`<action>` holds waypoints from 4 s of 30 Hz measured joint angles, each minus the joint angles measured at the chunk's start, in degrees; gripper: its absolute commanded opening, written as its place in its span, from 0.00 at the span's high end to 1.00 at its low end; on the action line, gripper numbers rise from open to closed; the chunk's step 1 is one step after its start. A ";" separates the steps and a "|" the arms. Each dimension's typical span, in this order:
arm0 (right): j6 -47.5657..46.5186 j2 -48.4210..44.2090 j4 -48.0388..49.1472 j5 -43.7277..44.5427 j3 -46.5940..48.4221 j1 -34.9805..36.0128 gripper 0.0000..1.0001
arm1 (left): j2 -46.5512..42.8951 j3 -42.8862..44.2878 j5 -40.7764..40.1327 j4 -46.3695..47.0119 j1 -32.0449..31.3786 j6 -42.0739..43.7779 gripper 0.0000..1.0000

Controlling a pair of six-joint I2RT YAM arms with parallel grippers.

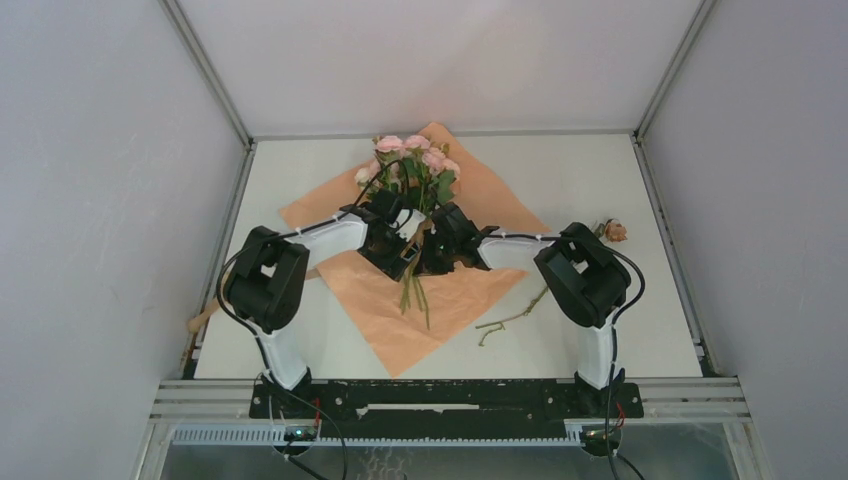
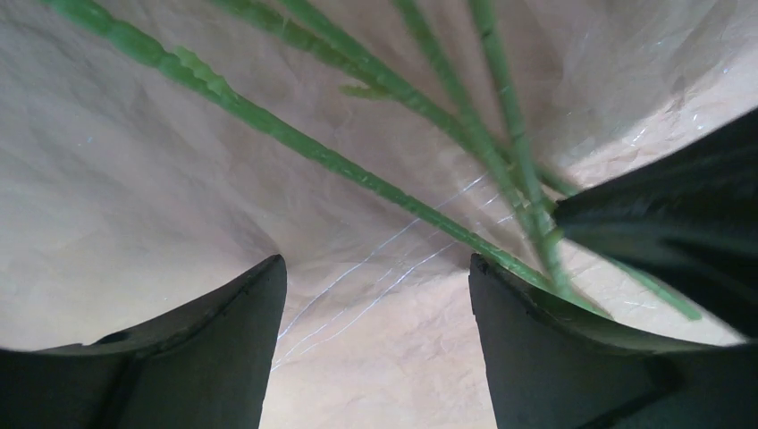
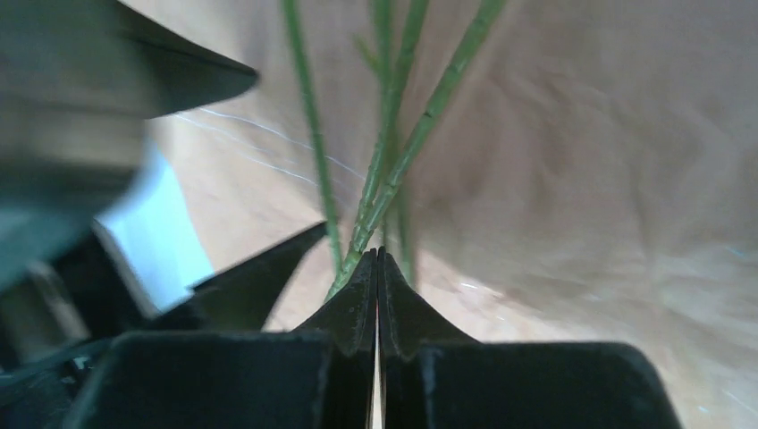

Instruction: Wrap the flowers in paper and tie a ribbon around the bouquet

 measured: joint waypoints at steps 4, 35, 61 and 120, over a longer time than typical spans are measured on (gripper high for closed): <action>2.08 0.04 3.67 0.13 0.00 0.83 0.96 | -0.02 0.00 0.00 -0.11 0.07 0.09 0.21; -4.94 -41.75 -15.63 17.68 -35.30 -41.16 0.25 | -21.53 0.00 -1.25 -10.64 0.07 8.85 0.08; -13.49 -47.80 -28.15 33.73 -19.63 -50.51 1.00 | -26.34 0.00 0.31 -12.39 1.46 8.85 0.06; -81.90 -20.65 -10.67 -16.85 -15.28 22.58 0.37 | -45.11 -14.82 7.23 -18.12 18.88 17.79 0.00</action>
